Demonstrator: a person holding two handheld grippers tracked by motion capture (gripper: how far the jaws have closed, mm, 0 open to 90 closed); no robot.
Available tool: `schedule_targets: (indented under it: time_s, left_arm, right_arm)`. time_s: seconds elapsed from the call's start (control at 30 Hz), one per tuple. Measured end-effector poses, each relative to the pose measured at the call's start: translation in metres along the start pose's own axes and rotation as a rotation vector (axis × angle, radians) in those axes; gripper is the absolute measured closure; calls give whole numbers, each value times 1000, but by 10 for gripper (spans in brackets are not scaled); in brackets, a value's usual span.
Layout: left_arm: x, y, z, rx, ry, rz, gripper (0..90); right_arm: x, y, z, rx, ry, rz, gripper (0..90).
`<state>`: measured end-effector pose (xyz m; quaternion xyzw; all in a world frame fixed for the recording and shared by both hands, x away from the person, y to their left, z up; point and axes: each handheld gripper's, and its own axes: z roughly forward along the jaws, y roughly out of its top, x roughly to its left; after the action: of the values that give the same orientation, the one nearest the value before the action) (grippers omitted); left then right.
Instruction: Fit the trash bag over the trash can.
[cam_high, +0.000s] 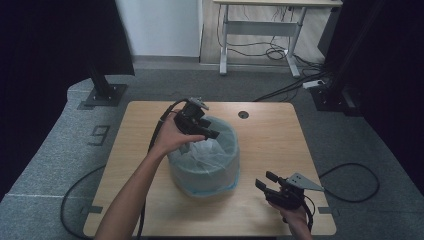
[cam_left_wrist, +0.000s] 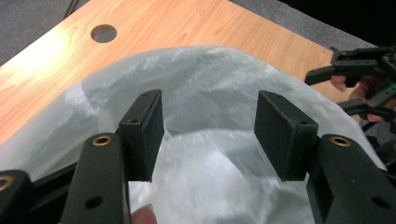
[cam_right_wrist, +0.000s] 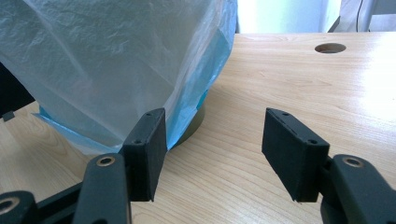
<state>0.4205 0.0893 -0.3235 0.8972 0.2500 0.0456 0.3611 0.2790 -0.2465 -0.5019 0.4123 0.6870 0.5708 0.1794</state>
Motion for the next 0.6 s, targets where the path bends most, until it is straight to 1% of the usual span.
schedule_targets:
  time_s: [0.1,0.17,0.23,0.3,0.37,0.47,0.53,0.6]
  left_arm:
    - [-5,-7,-5,17,5,17,420]
    - [-6,-11,-6,34,15,19,420]
    - [-4,-16,-6,52,18,14,423]
    - [-2,-19,-2,72,20,0,433]
    - [0,-21,5,110,18,-4,453]
    - [1,-22,15,161,-14,-4,524]
    - [1,-21,22,191,-14,0,525]
    - [2,-21,27,205,-18,-13,521]
  right_arm:
    - [2,0,1,2,1,-4,393]
    - [2,0,2,6,3,-6,393]
    - [3,-1,3,7,4,-7,393]
    - [3,-1,3,7,4,-7,393]
    - [3,-1,3,8,5,-7,393]
    - [2,-1,3,9,4,-5,393]
    - [1,-1,2,8,2,-3,393]
    - [1,-1,2,7,0,0,393]
